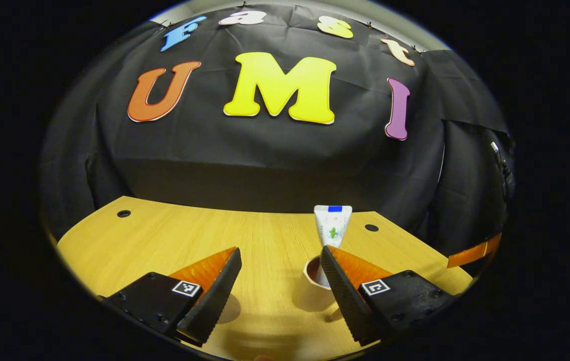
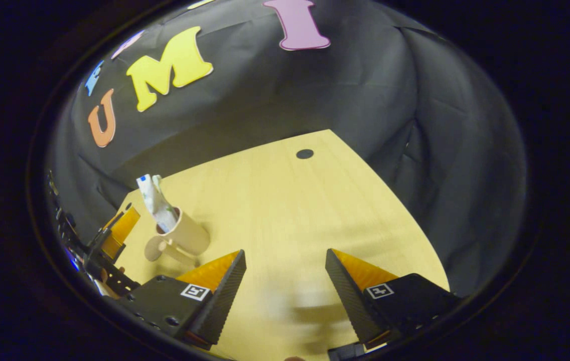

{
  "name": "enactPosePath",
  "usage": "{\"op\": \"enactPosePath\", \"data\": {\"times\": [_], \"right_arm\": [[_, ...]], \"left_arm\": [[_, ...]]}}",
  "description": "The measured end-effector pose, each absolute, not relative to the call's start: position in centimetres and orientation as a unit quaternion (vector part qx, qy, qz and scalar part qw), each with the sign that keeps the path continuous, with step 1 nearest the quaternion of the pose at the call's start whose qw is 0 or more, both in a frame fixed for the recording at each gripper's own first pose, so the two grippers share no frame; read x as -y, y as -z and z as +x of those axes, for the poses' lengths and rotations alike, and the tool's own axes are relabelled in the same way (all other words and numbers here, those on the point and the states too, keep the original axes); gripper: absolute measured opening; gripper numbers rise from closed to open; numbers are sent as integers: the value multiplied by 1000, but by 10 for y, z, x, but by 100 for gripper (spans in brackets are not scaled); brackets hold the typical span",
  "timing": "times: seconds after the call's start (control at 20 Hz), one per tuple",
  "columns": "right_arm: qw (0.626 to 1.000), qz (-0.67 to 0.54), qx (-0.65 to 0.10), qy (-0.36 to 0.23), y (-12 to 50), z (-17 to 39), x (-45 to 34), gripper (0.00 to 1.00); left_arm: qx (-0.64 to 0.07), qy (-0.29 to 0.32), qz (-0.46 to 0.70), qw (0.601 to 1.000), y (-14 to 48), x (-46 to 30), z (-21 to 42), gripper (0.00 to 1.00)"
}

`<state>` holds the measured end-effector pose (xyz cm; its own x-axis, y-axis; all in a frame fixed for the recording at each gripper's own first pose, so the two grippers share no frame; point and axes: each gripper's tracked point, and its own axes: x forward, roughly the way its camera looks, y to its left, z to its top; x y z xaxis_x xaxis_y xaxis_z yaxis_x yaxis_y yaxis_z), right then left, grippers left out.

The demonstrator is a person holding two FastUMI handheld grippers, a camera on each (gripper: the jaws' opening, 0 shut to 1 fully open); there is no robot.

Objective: Put the toothbrush and toothpaste on the desktop into the cup, then pick up the cup and place it on the coaster on the desktop.

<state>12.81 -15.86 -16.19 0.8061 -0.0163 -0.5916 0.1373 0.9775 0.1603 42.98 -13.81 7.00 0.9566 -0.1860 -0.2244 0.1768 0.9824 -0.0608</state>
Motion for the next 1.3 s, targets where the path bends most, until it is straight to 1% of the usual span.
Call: {"op": "enactPosePath", "data": {"times": [0.35,0.4,0.45,0.8,0.85,0.9,1.1,1.15,1.2,1.3], "right_arm": [[942,47,-333,-7,157,141,60,97],[940,40,-338,-12,157,144,49,94],[938,34,-345,-14,160,146,38,97],[920,-21,-390,-10,183,161,-12,97],[917,-28,-398,-7,188,164,-15,100],[914,-35,-405,-4,192,168,-18,97],[900,-54,-432,5,210,181,-26,97],[898,-56,-437,6,213,183,-29,93],[896,-55,-442,6,218,186,-31,97],[890,-59,-452,13,226,191,-31,97]], "left_arm": [[-101,53,-3,994,-101,39,410,100],[-98,46,-4,994,-105,23,407,100],[-97,39,-6,995,-109,6,405,100],[-86,-11,-6,996,-127,-95,392,100],[-86,-18,-8,996,-128,-108,390,100],[-86,-23,-10,996,-127,-119,387,100],[-91,-41,-13,995,-122,-152,384,99],[-93,-45,-14,995,-120,-157,384,99],[-95,-48,-15,994,-118,-162,384,98],[-95,-54,-18,994,-116,-171,383,98]]}}
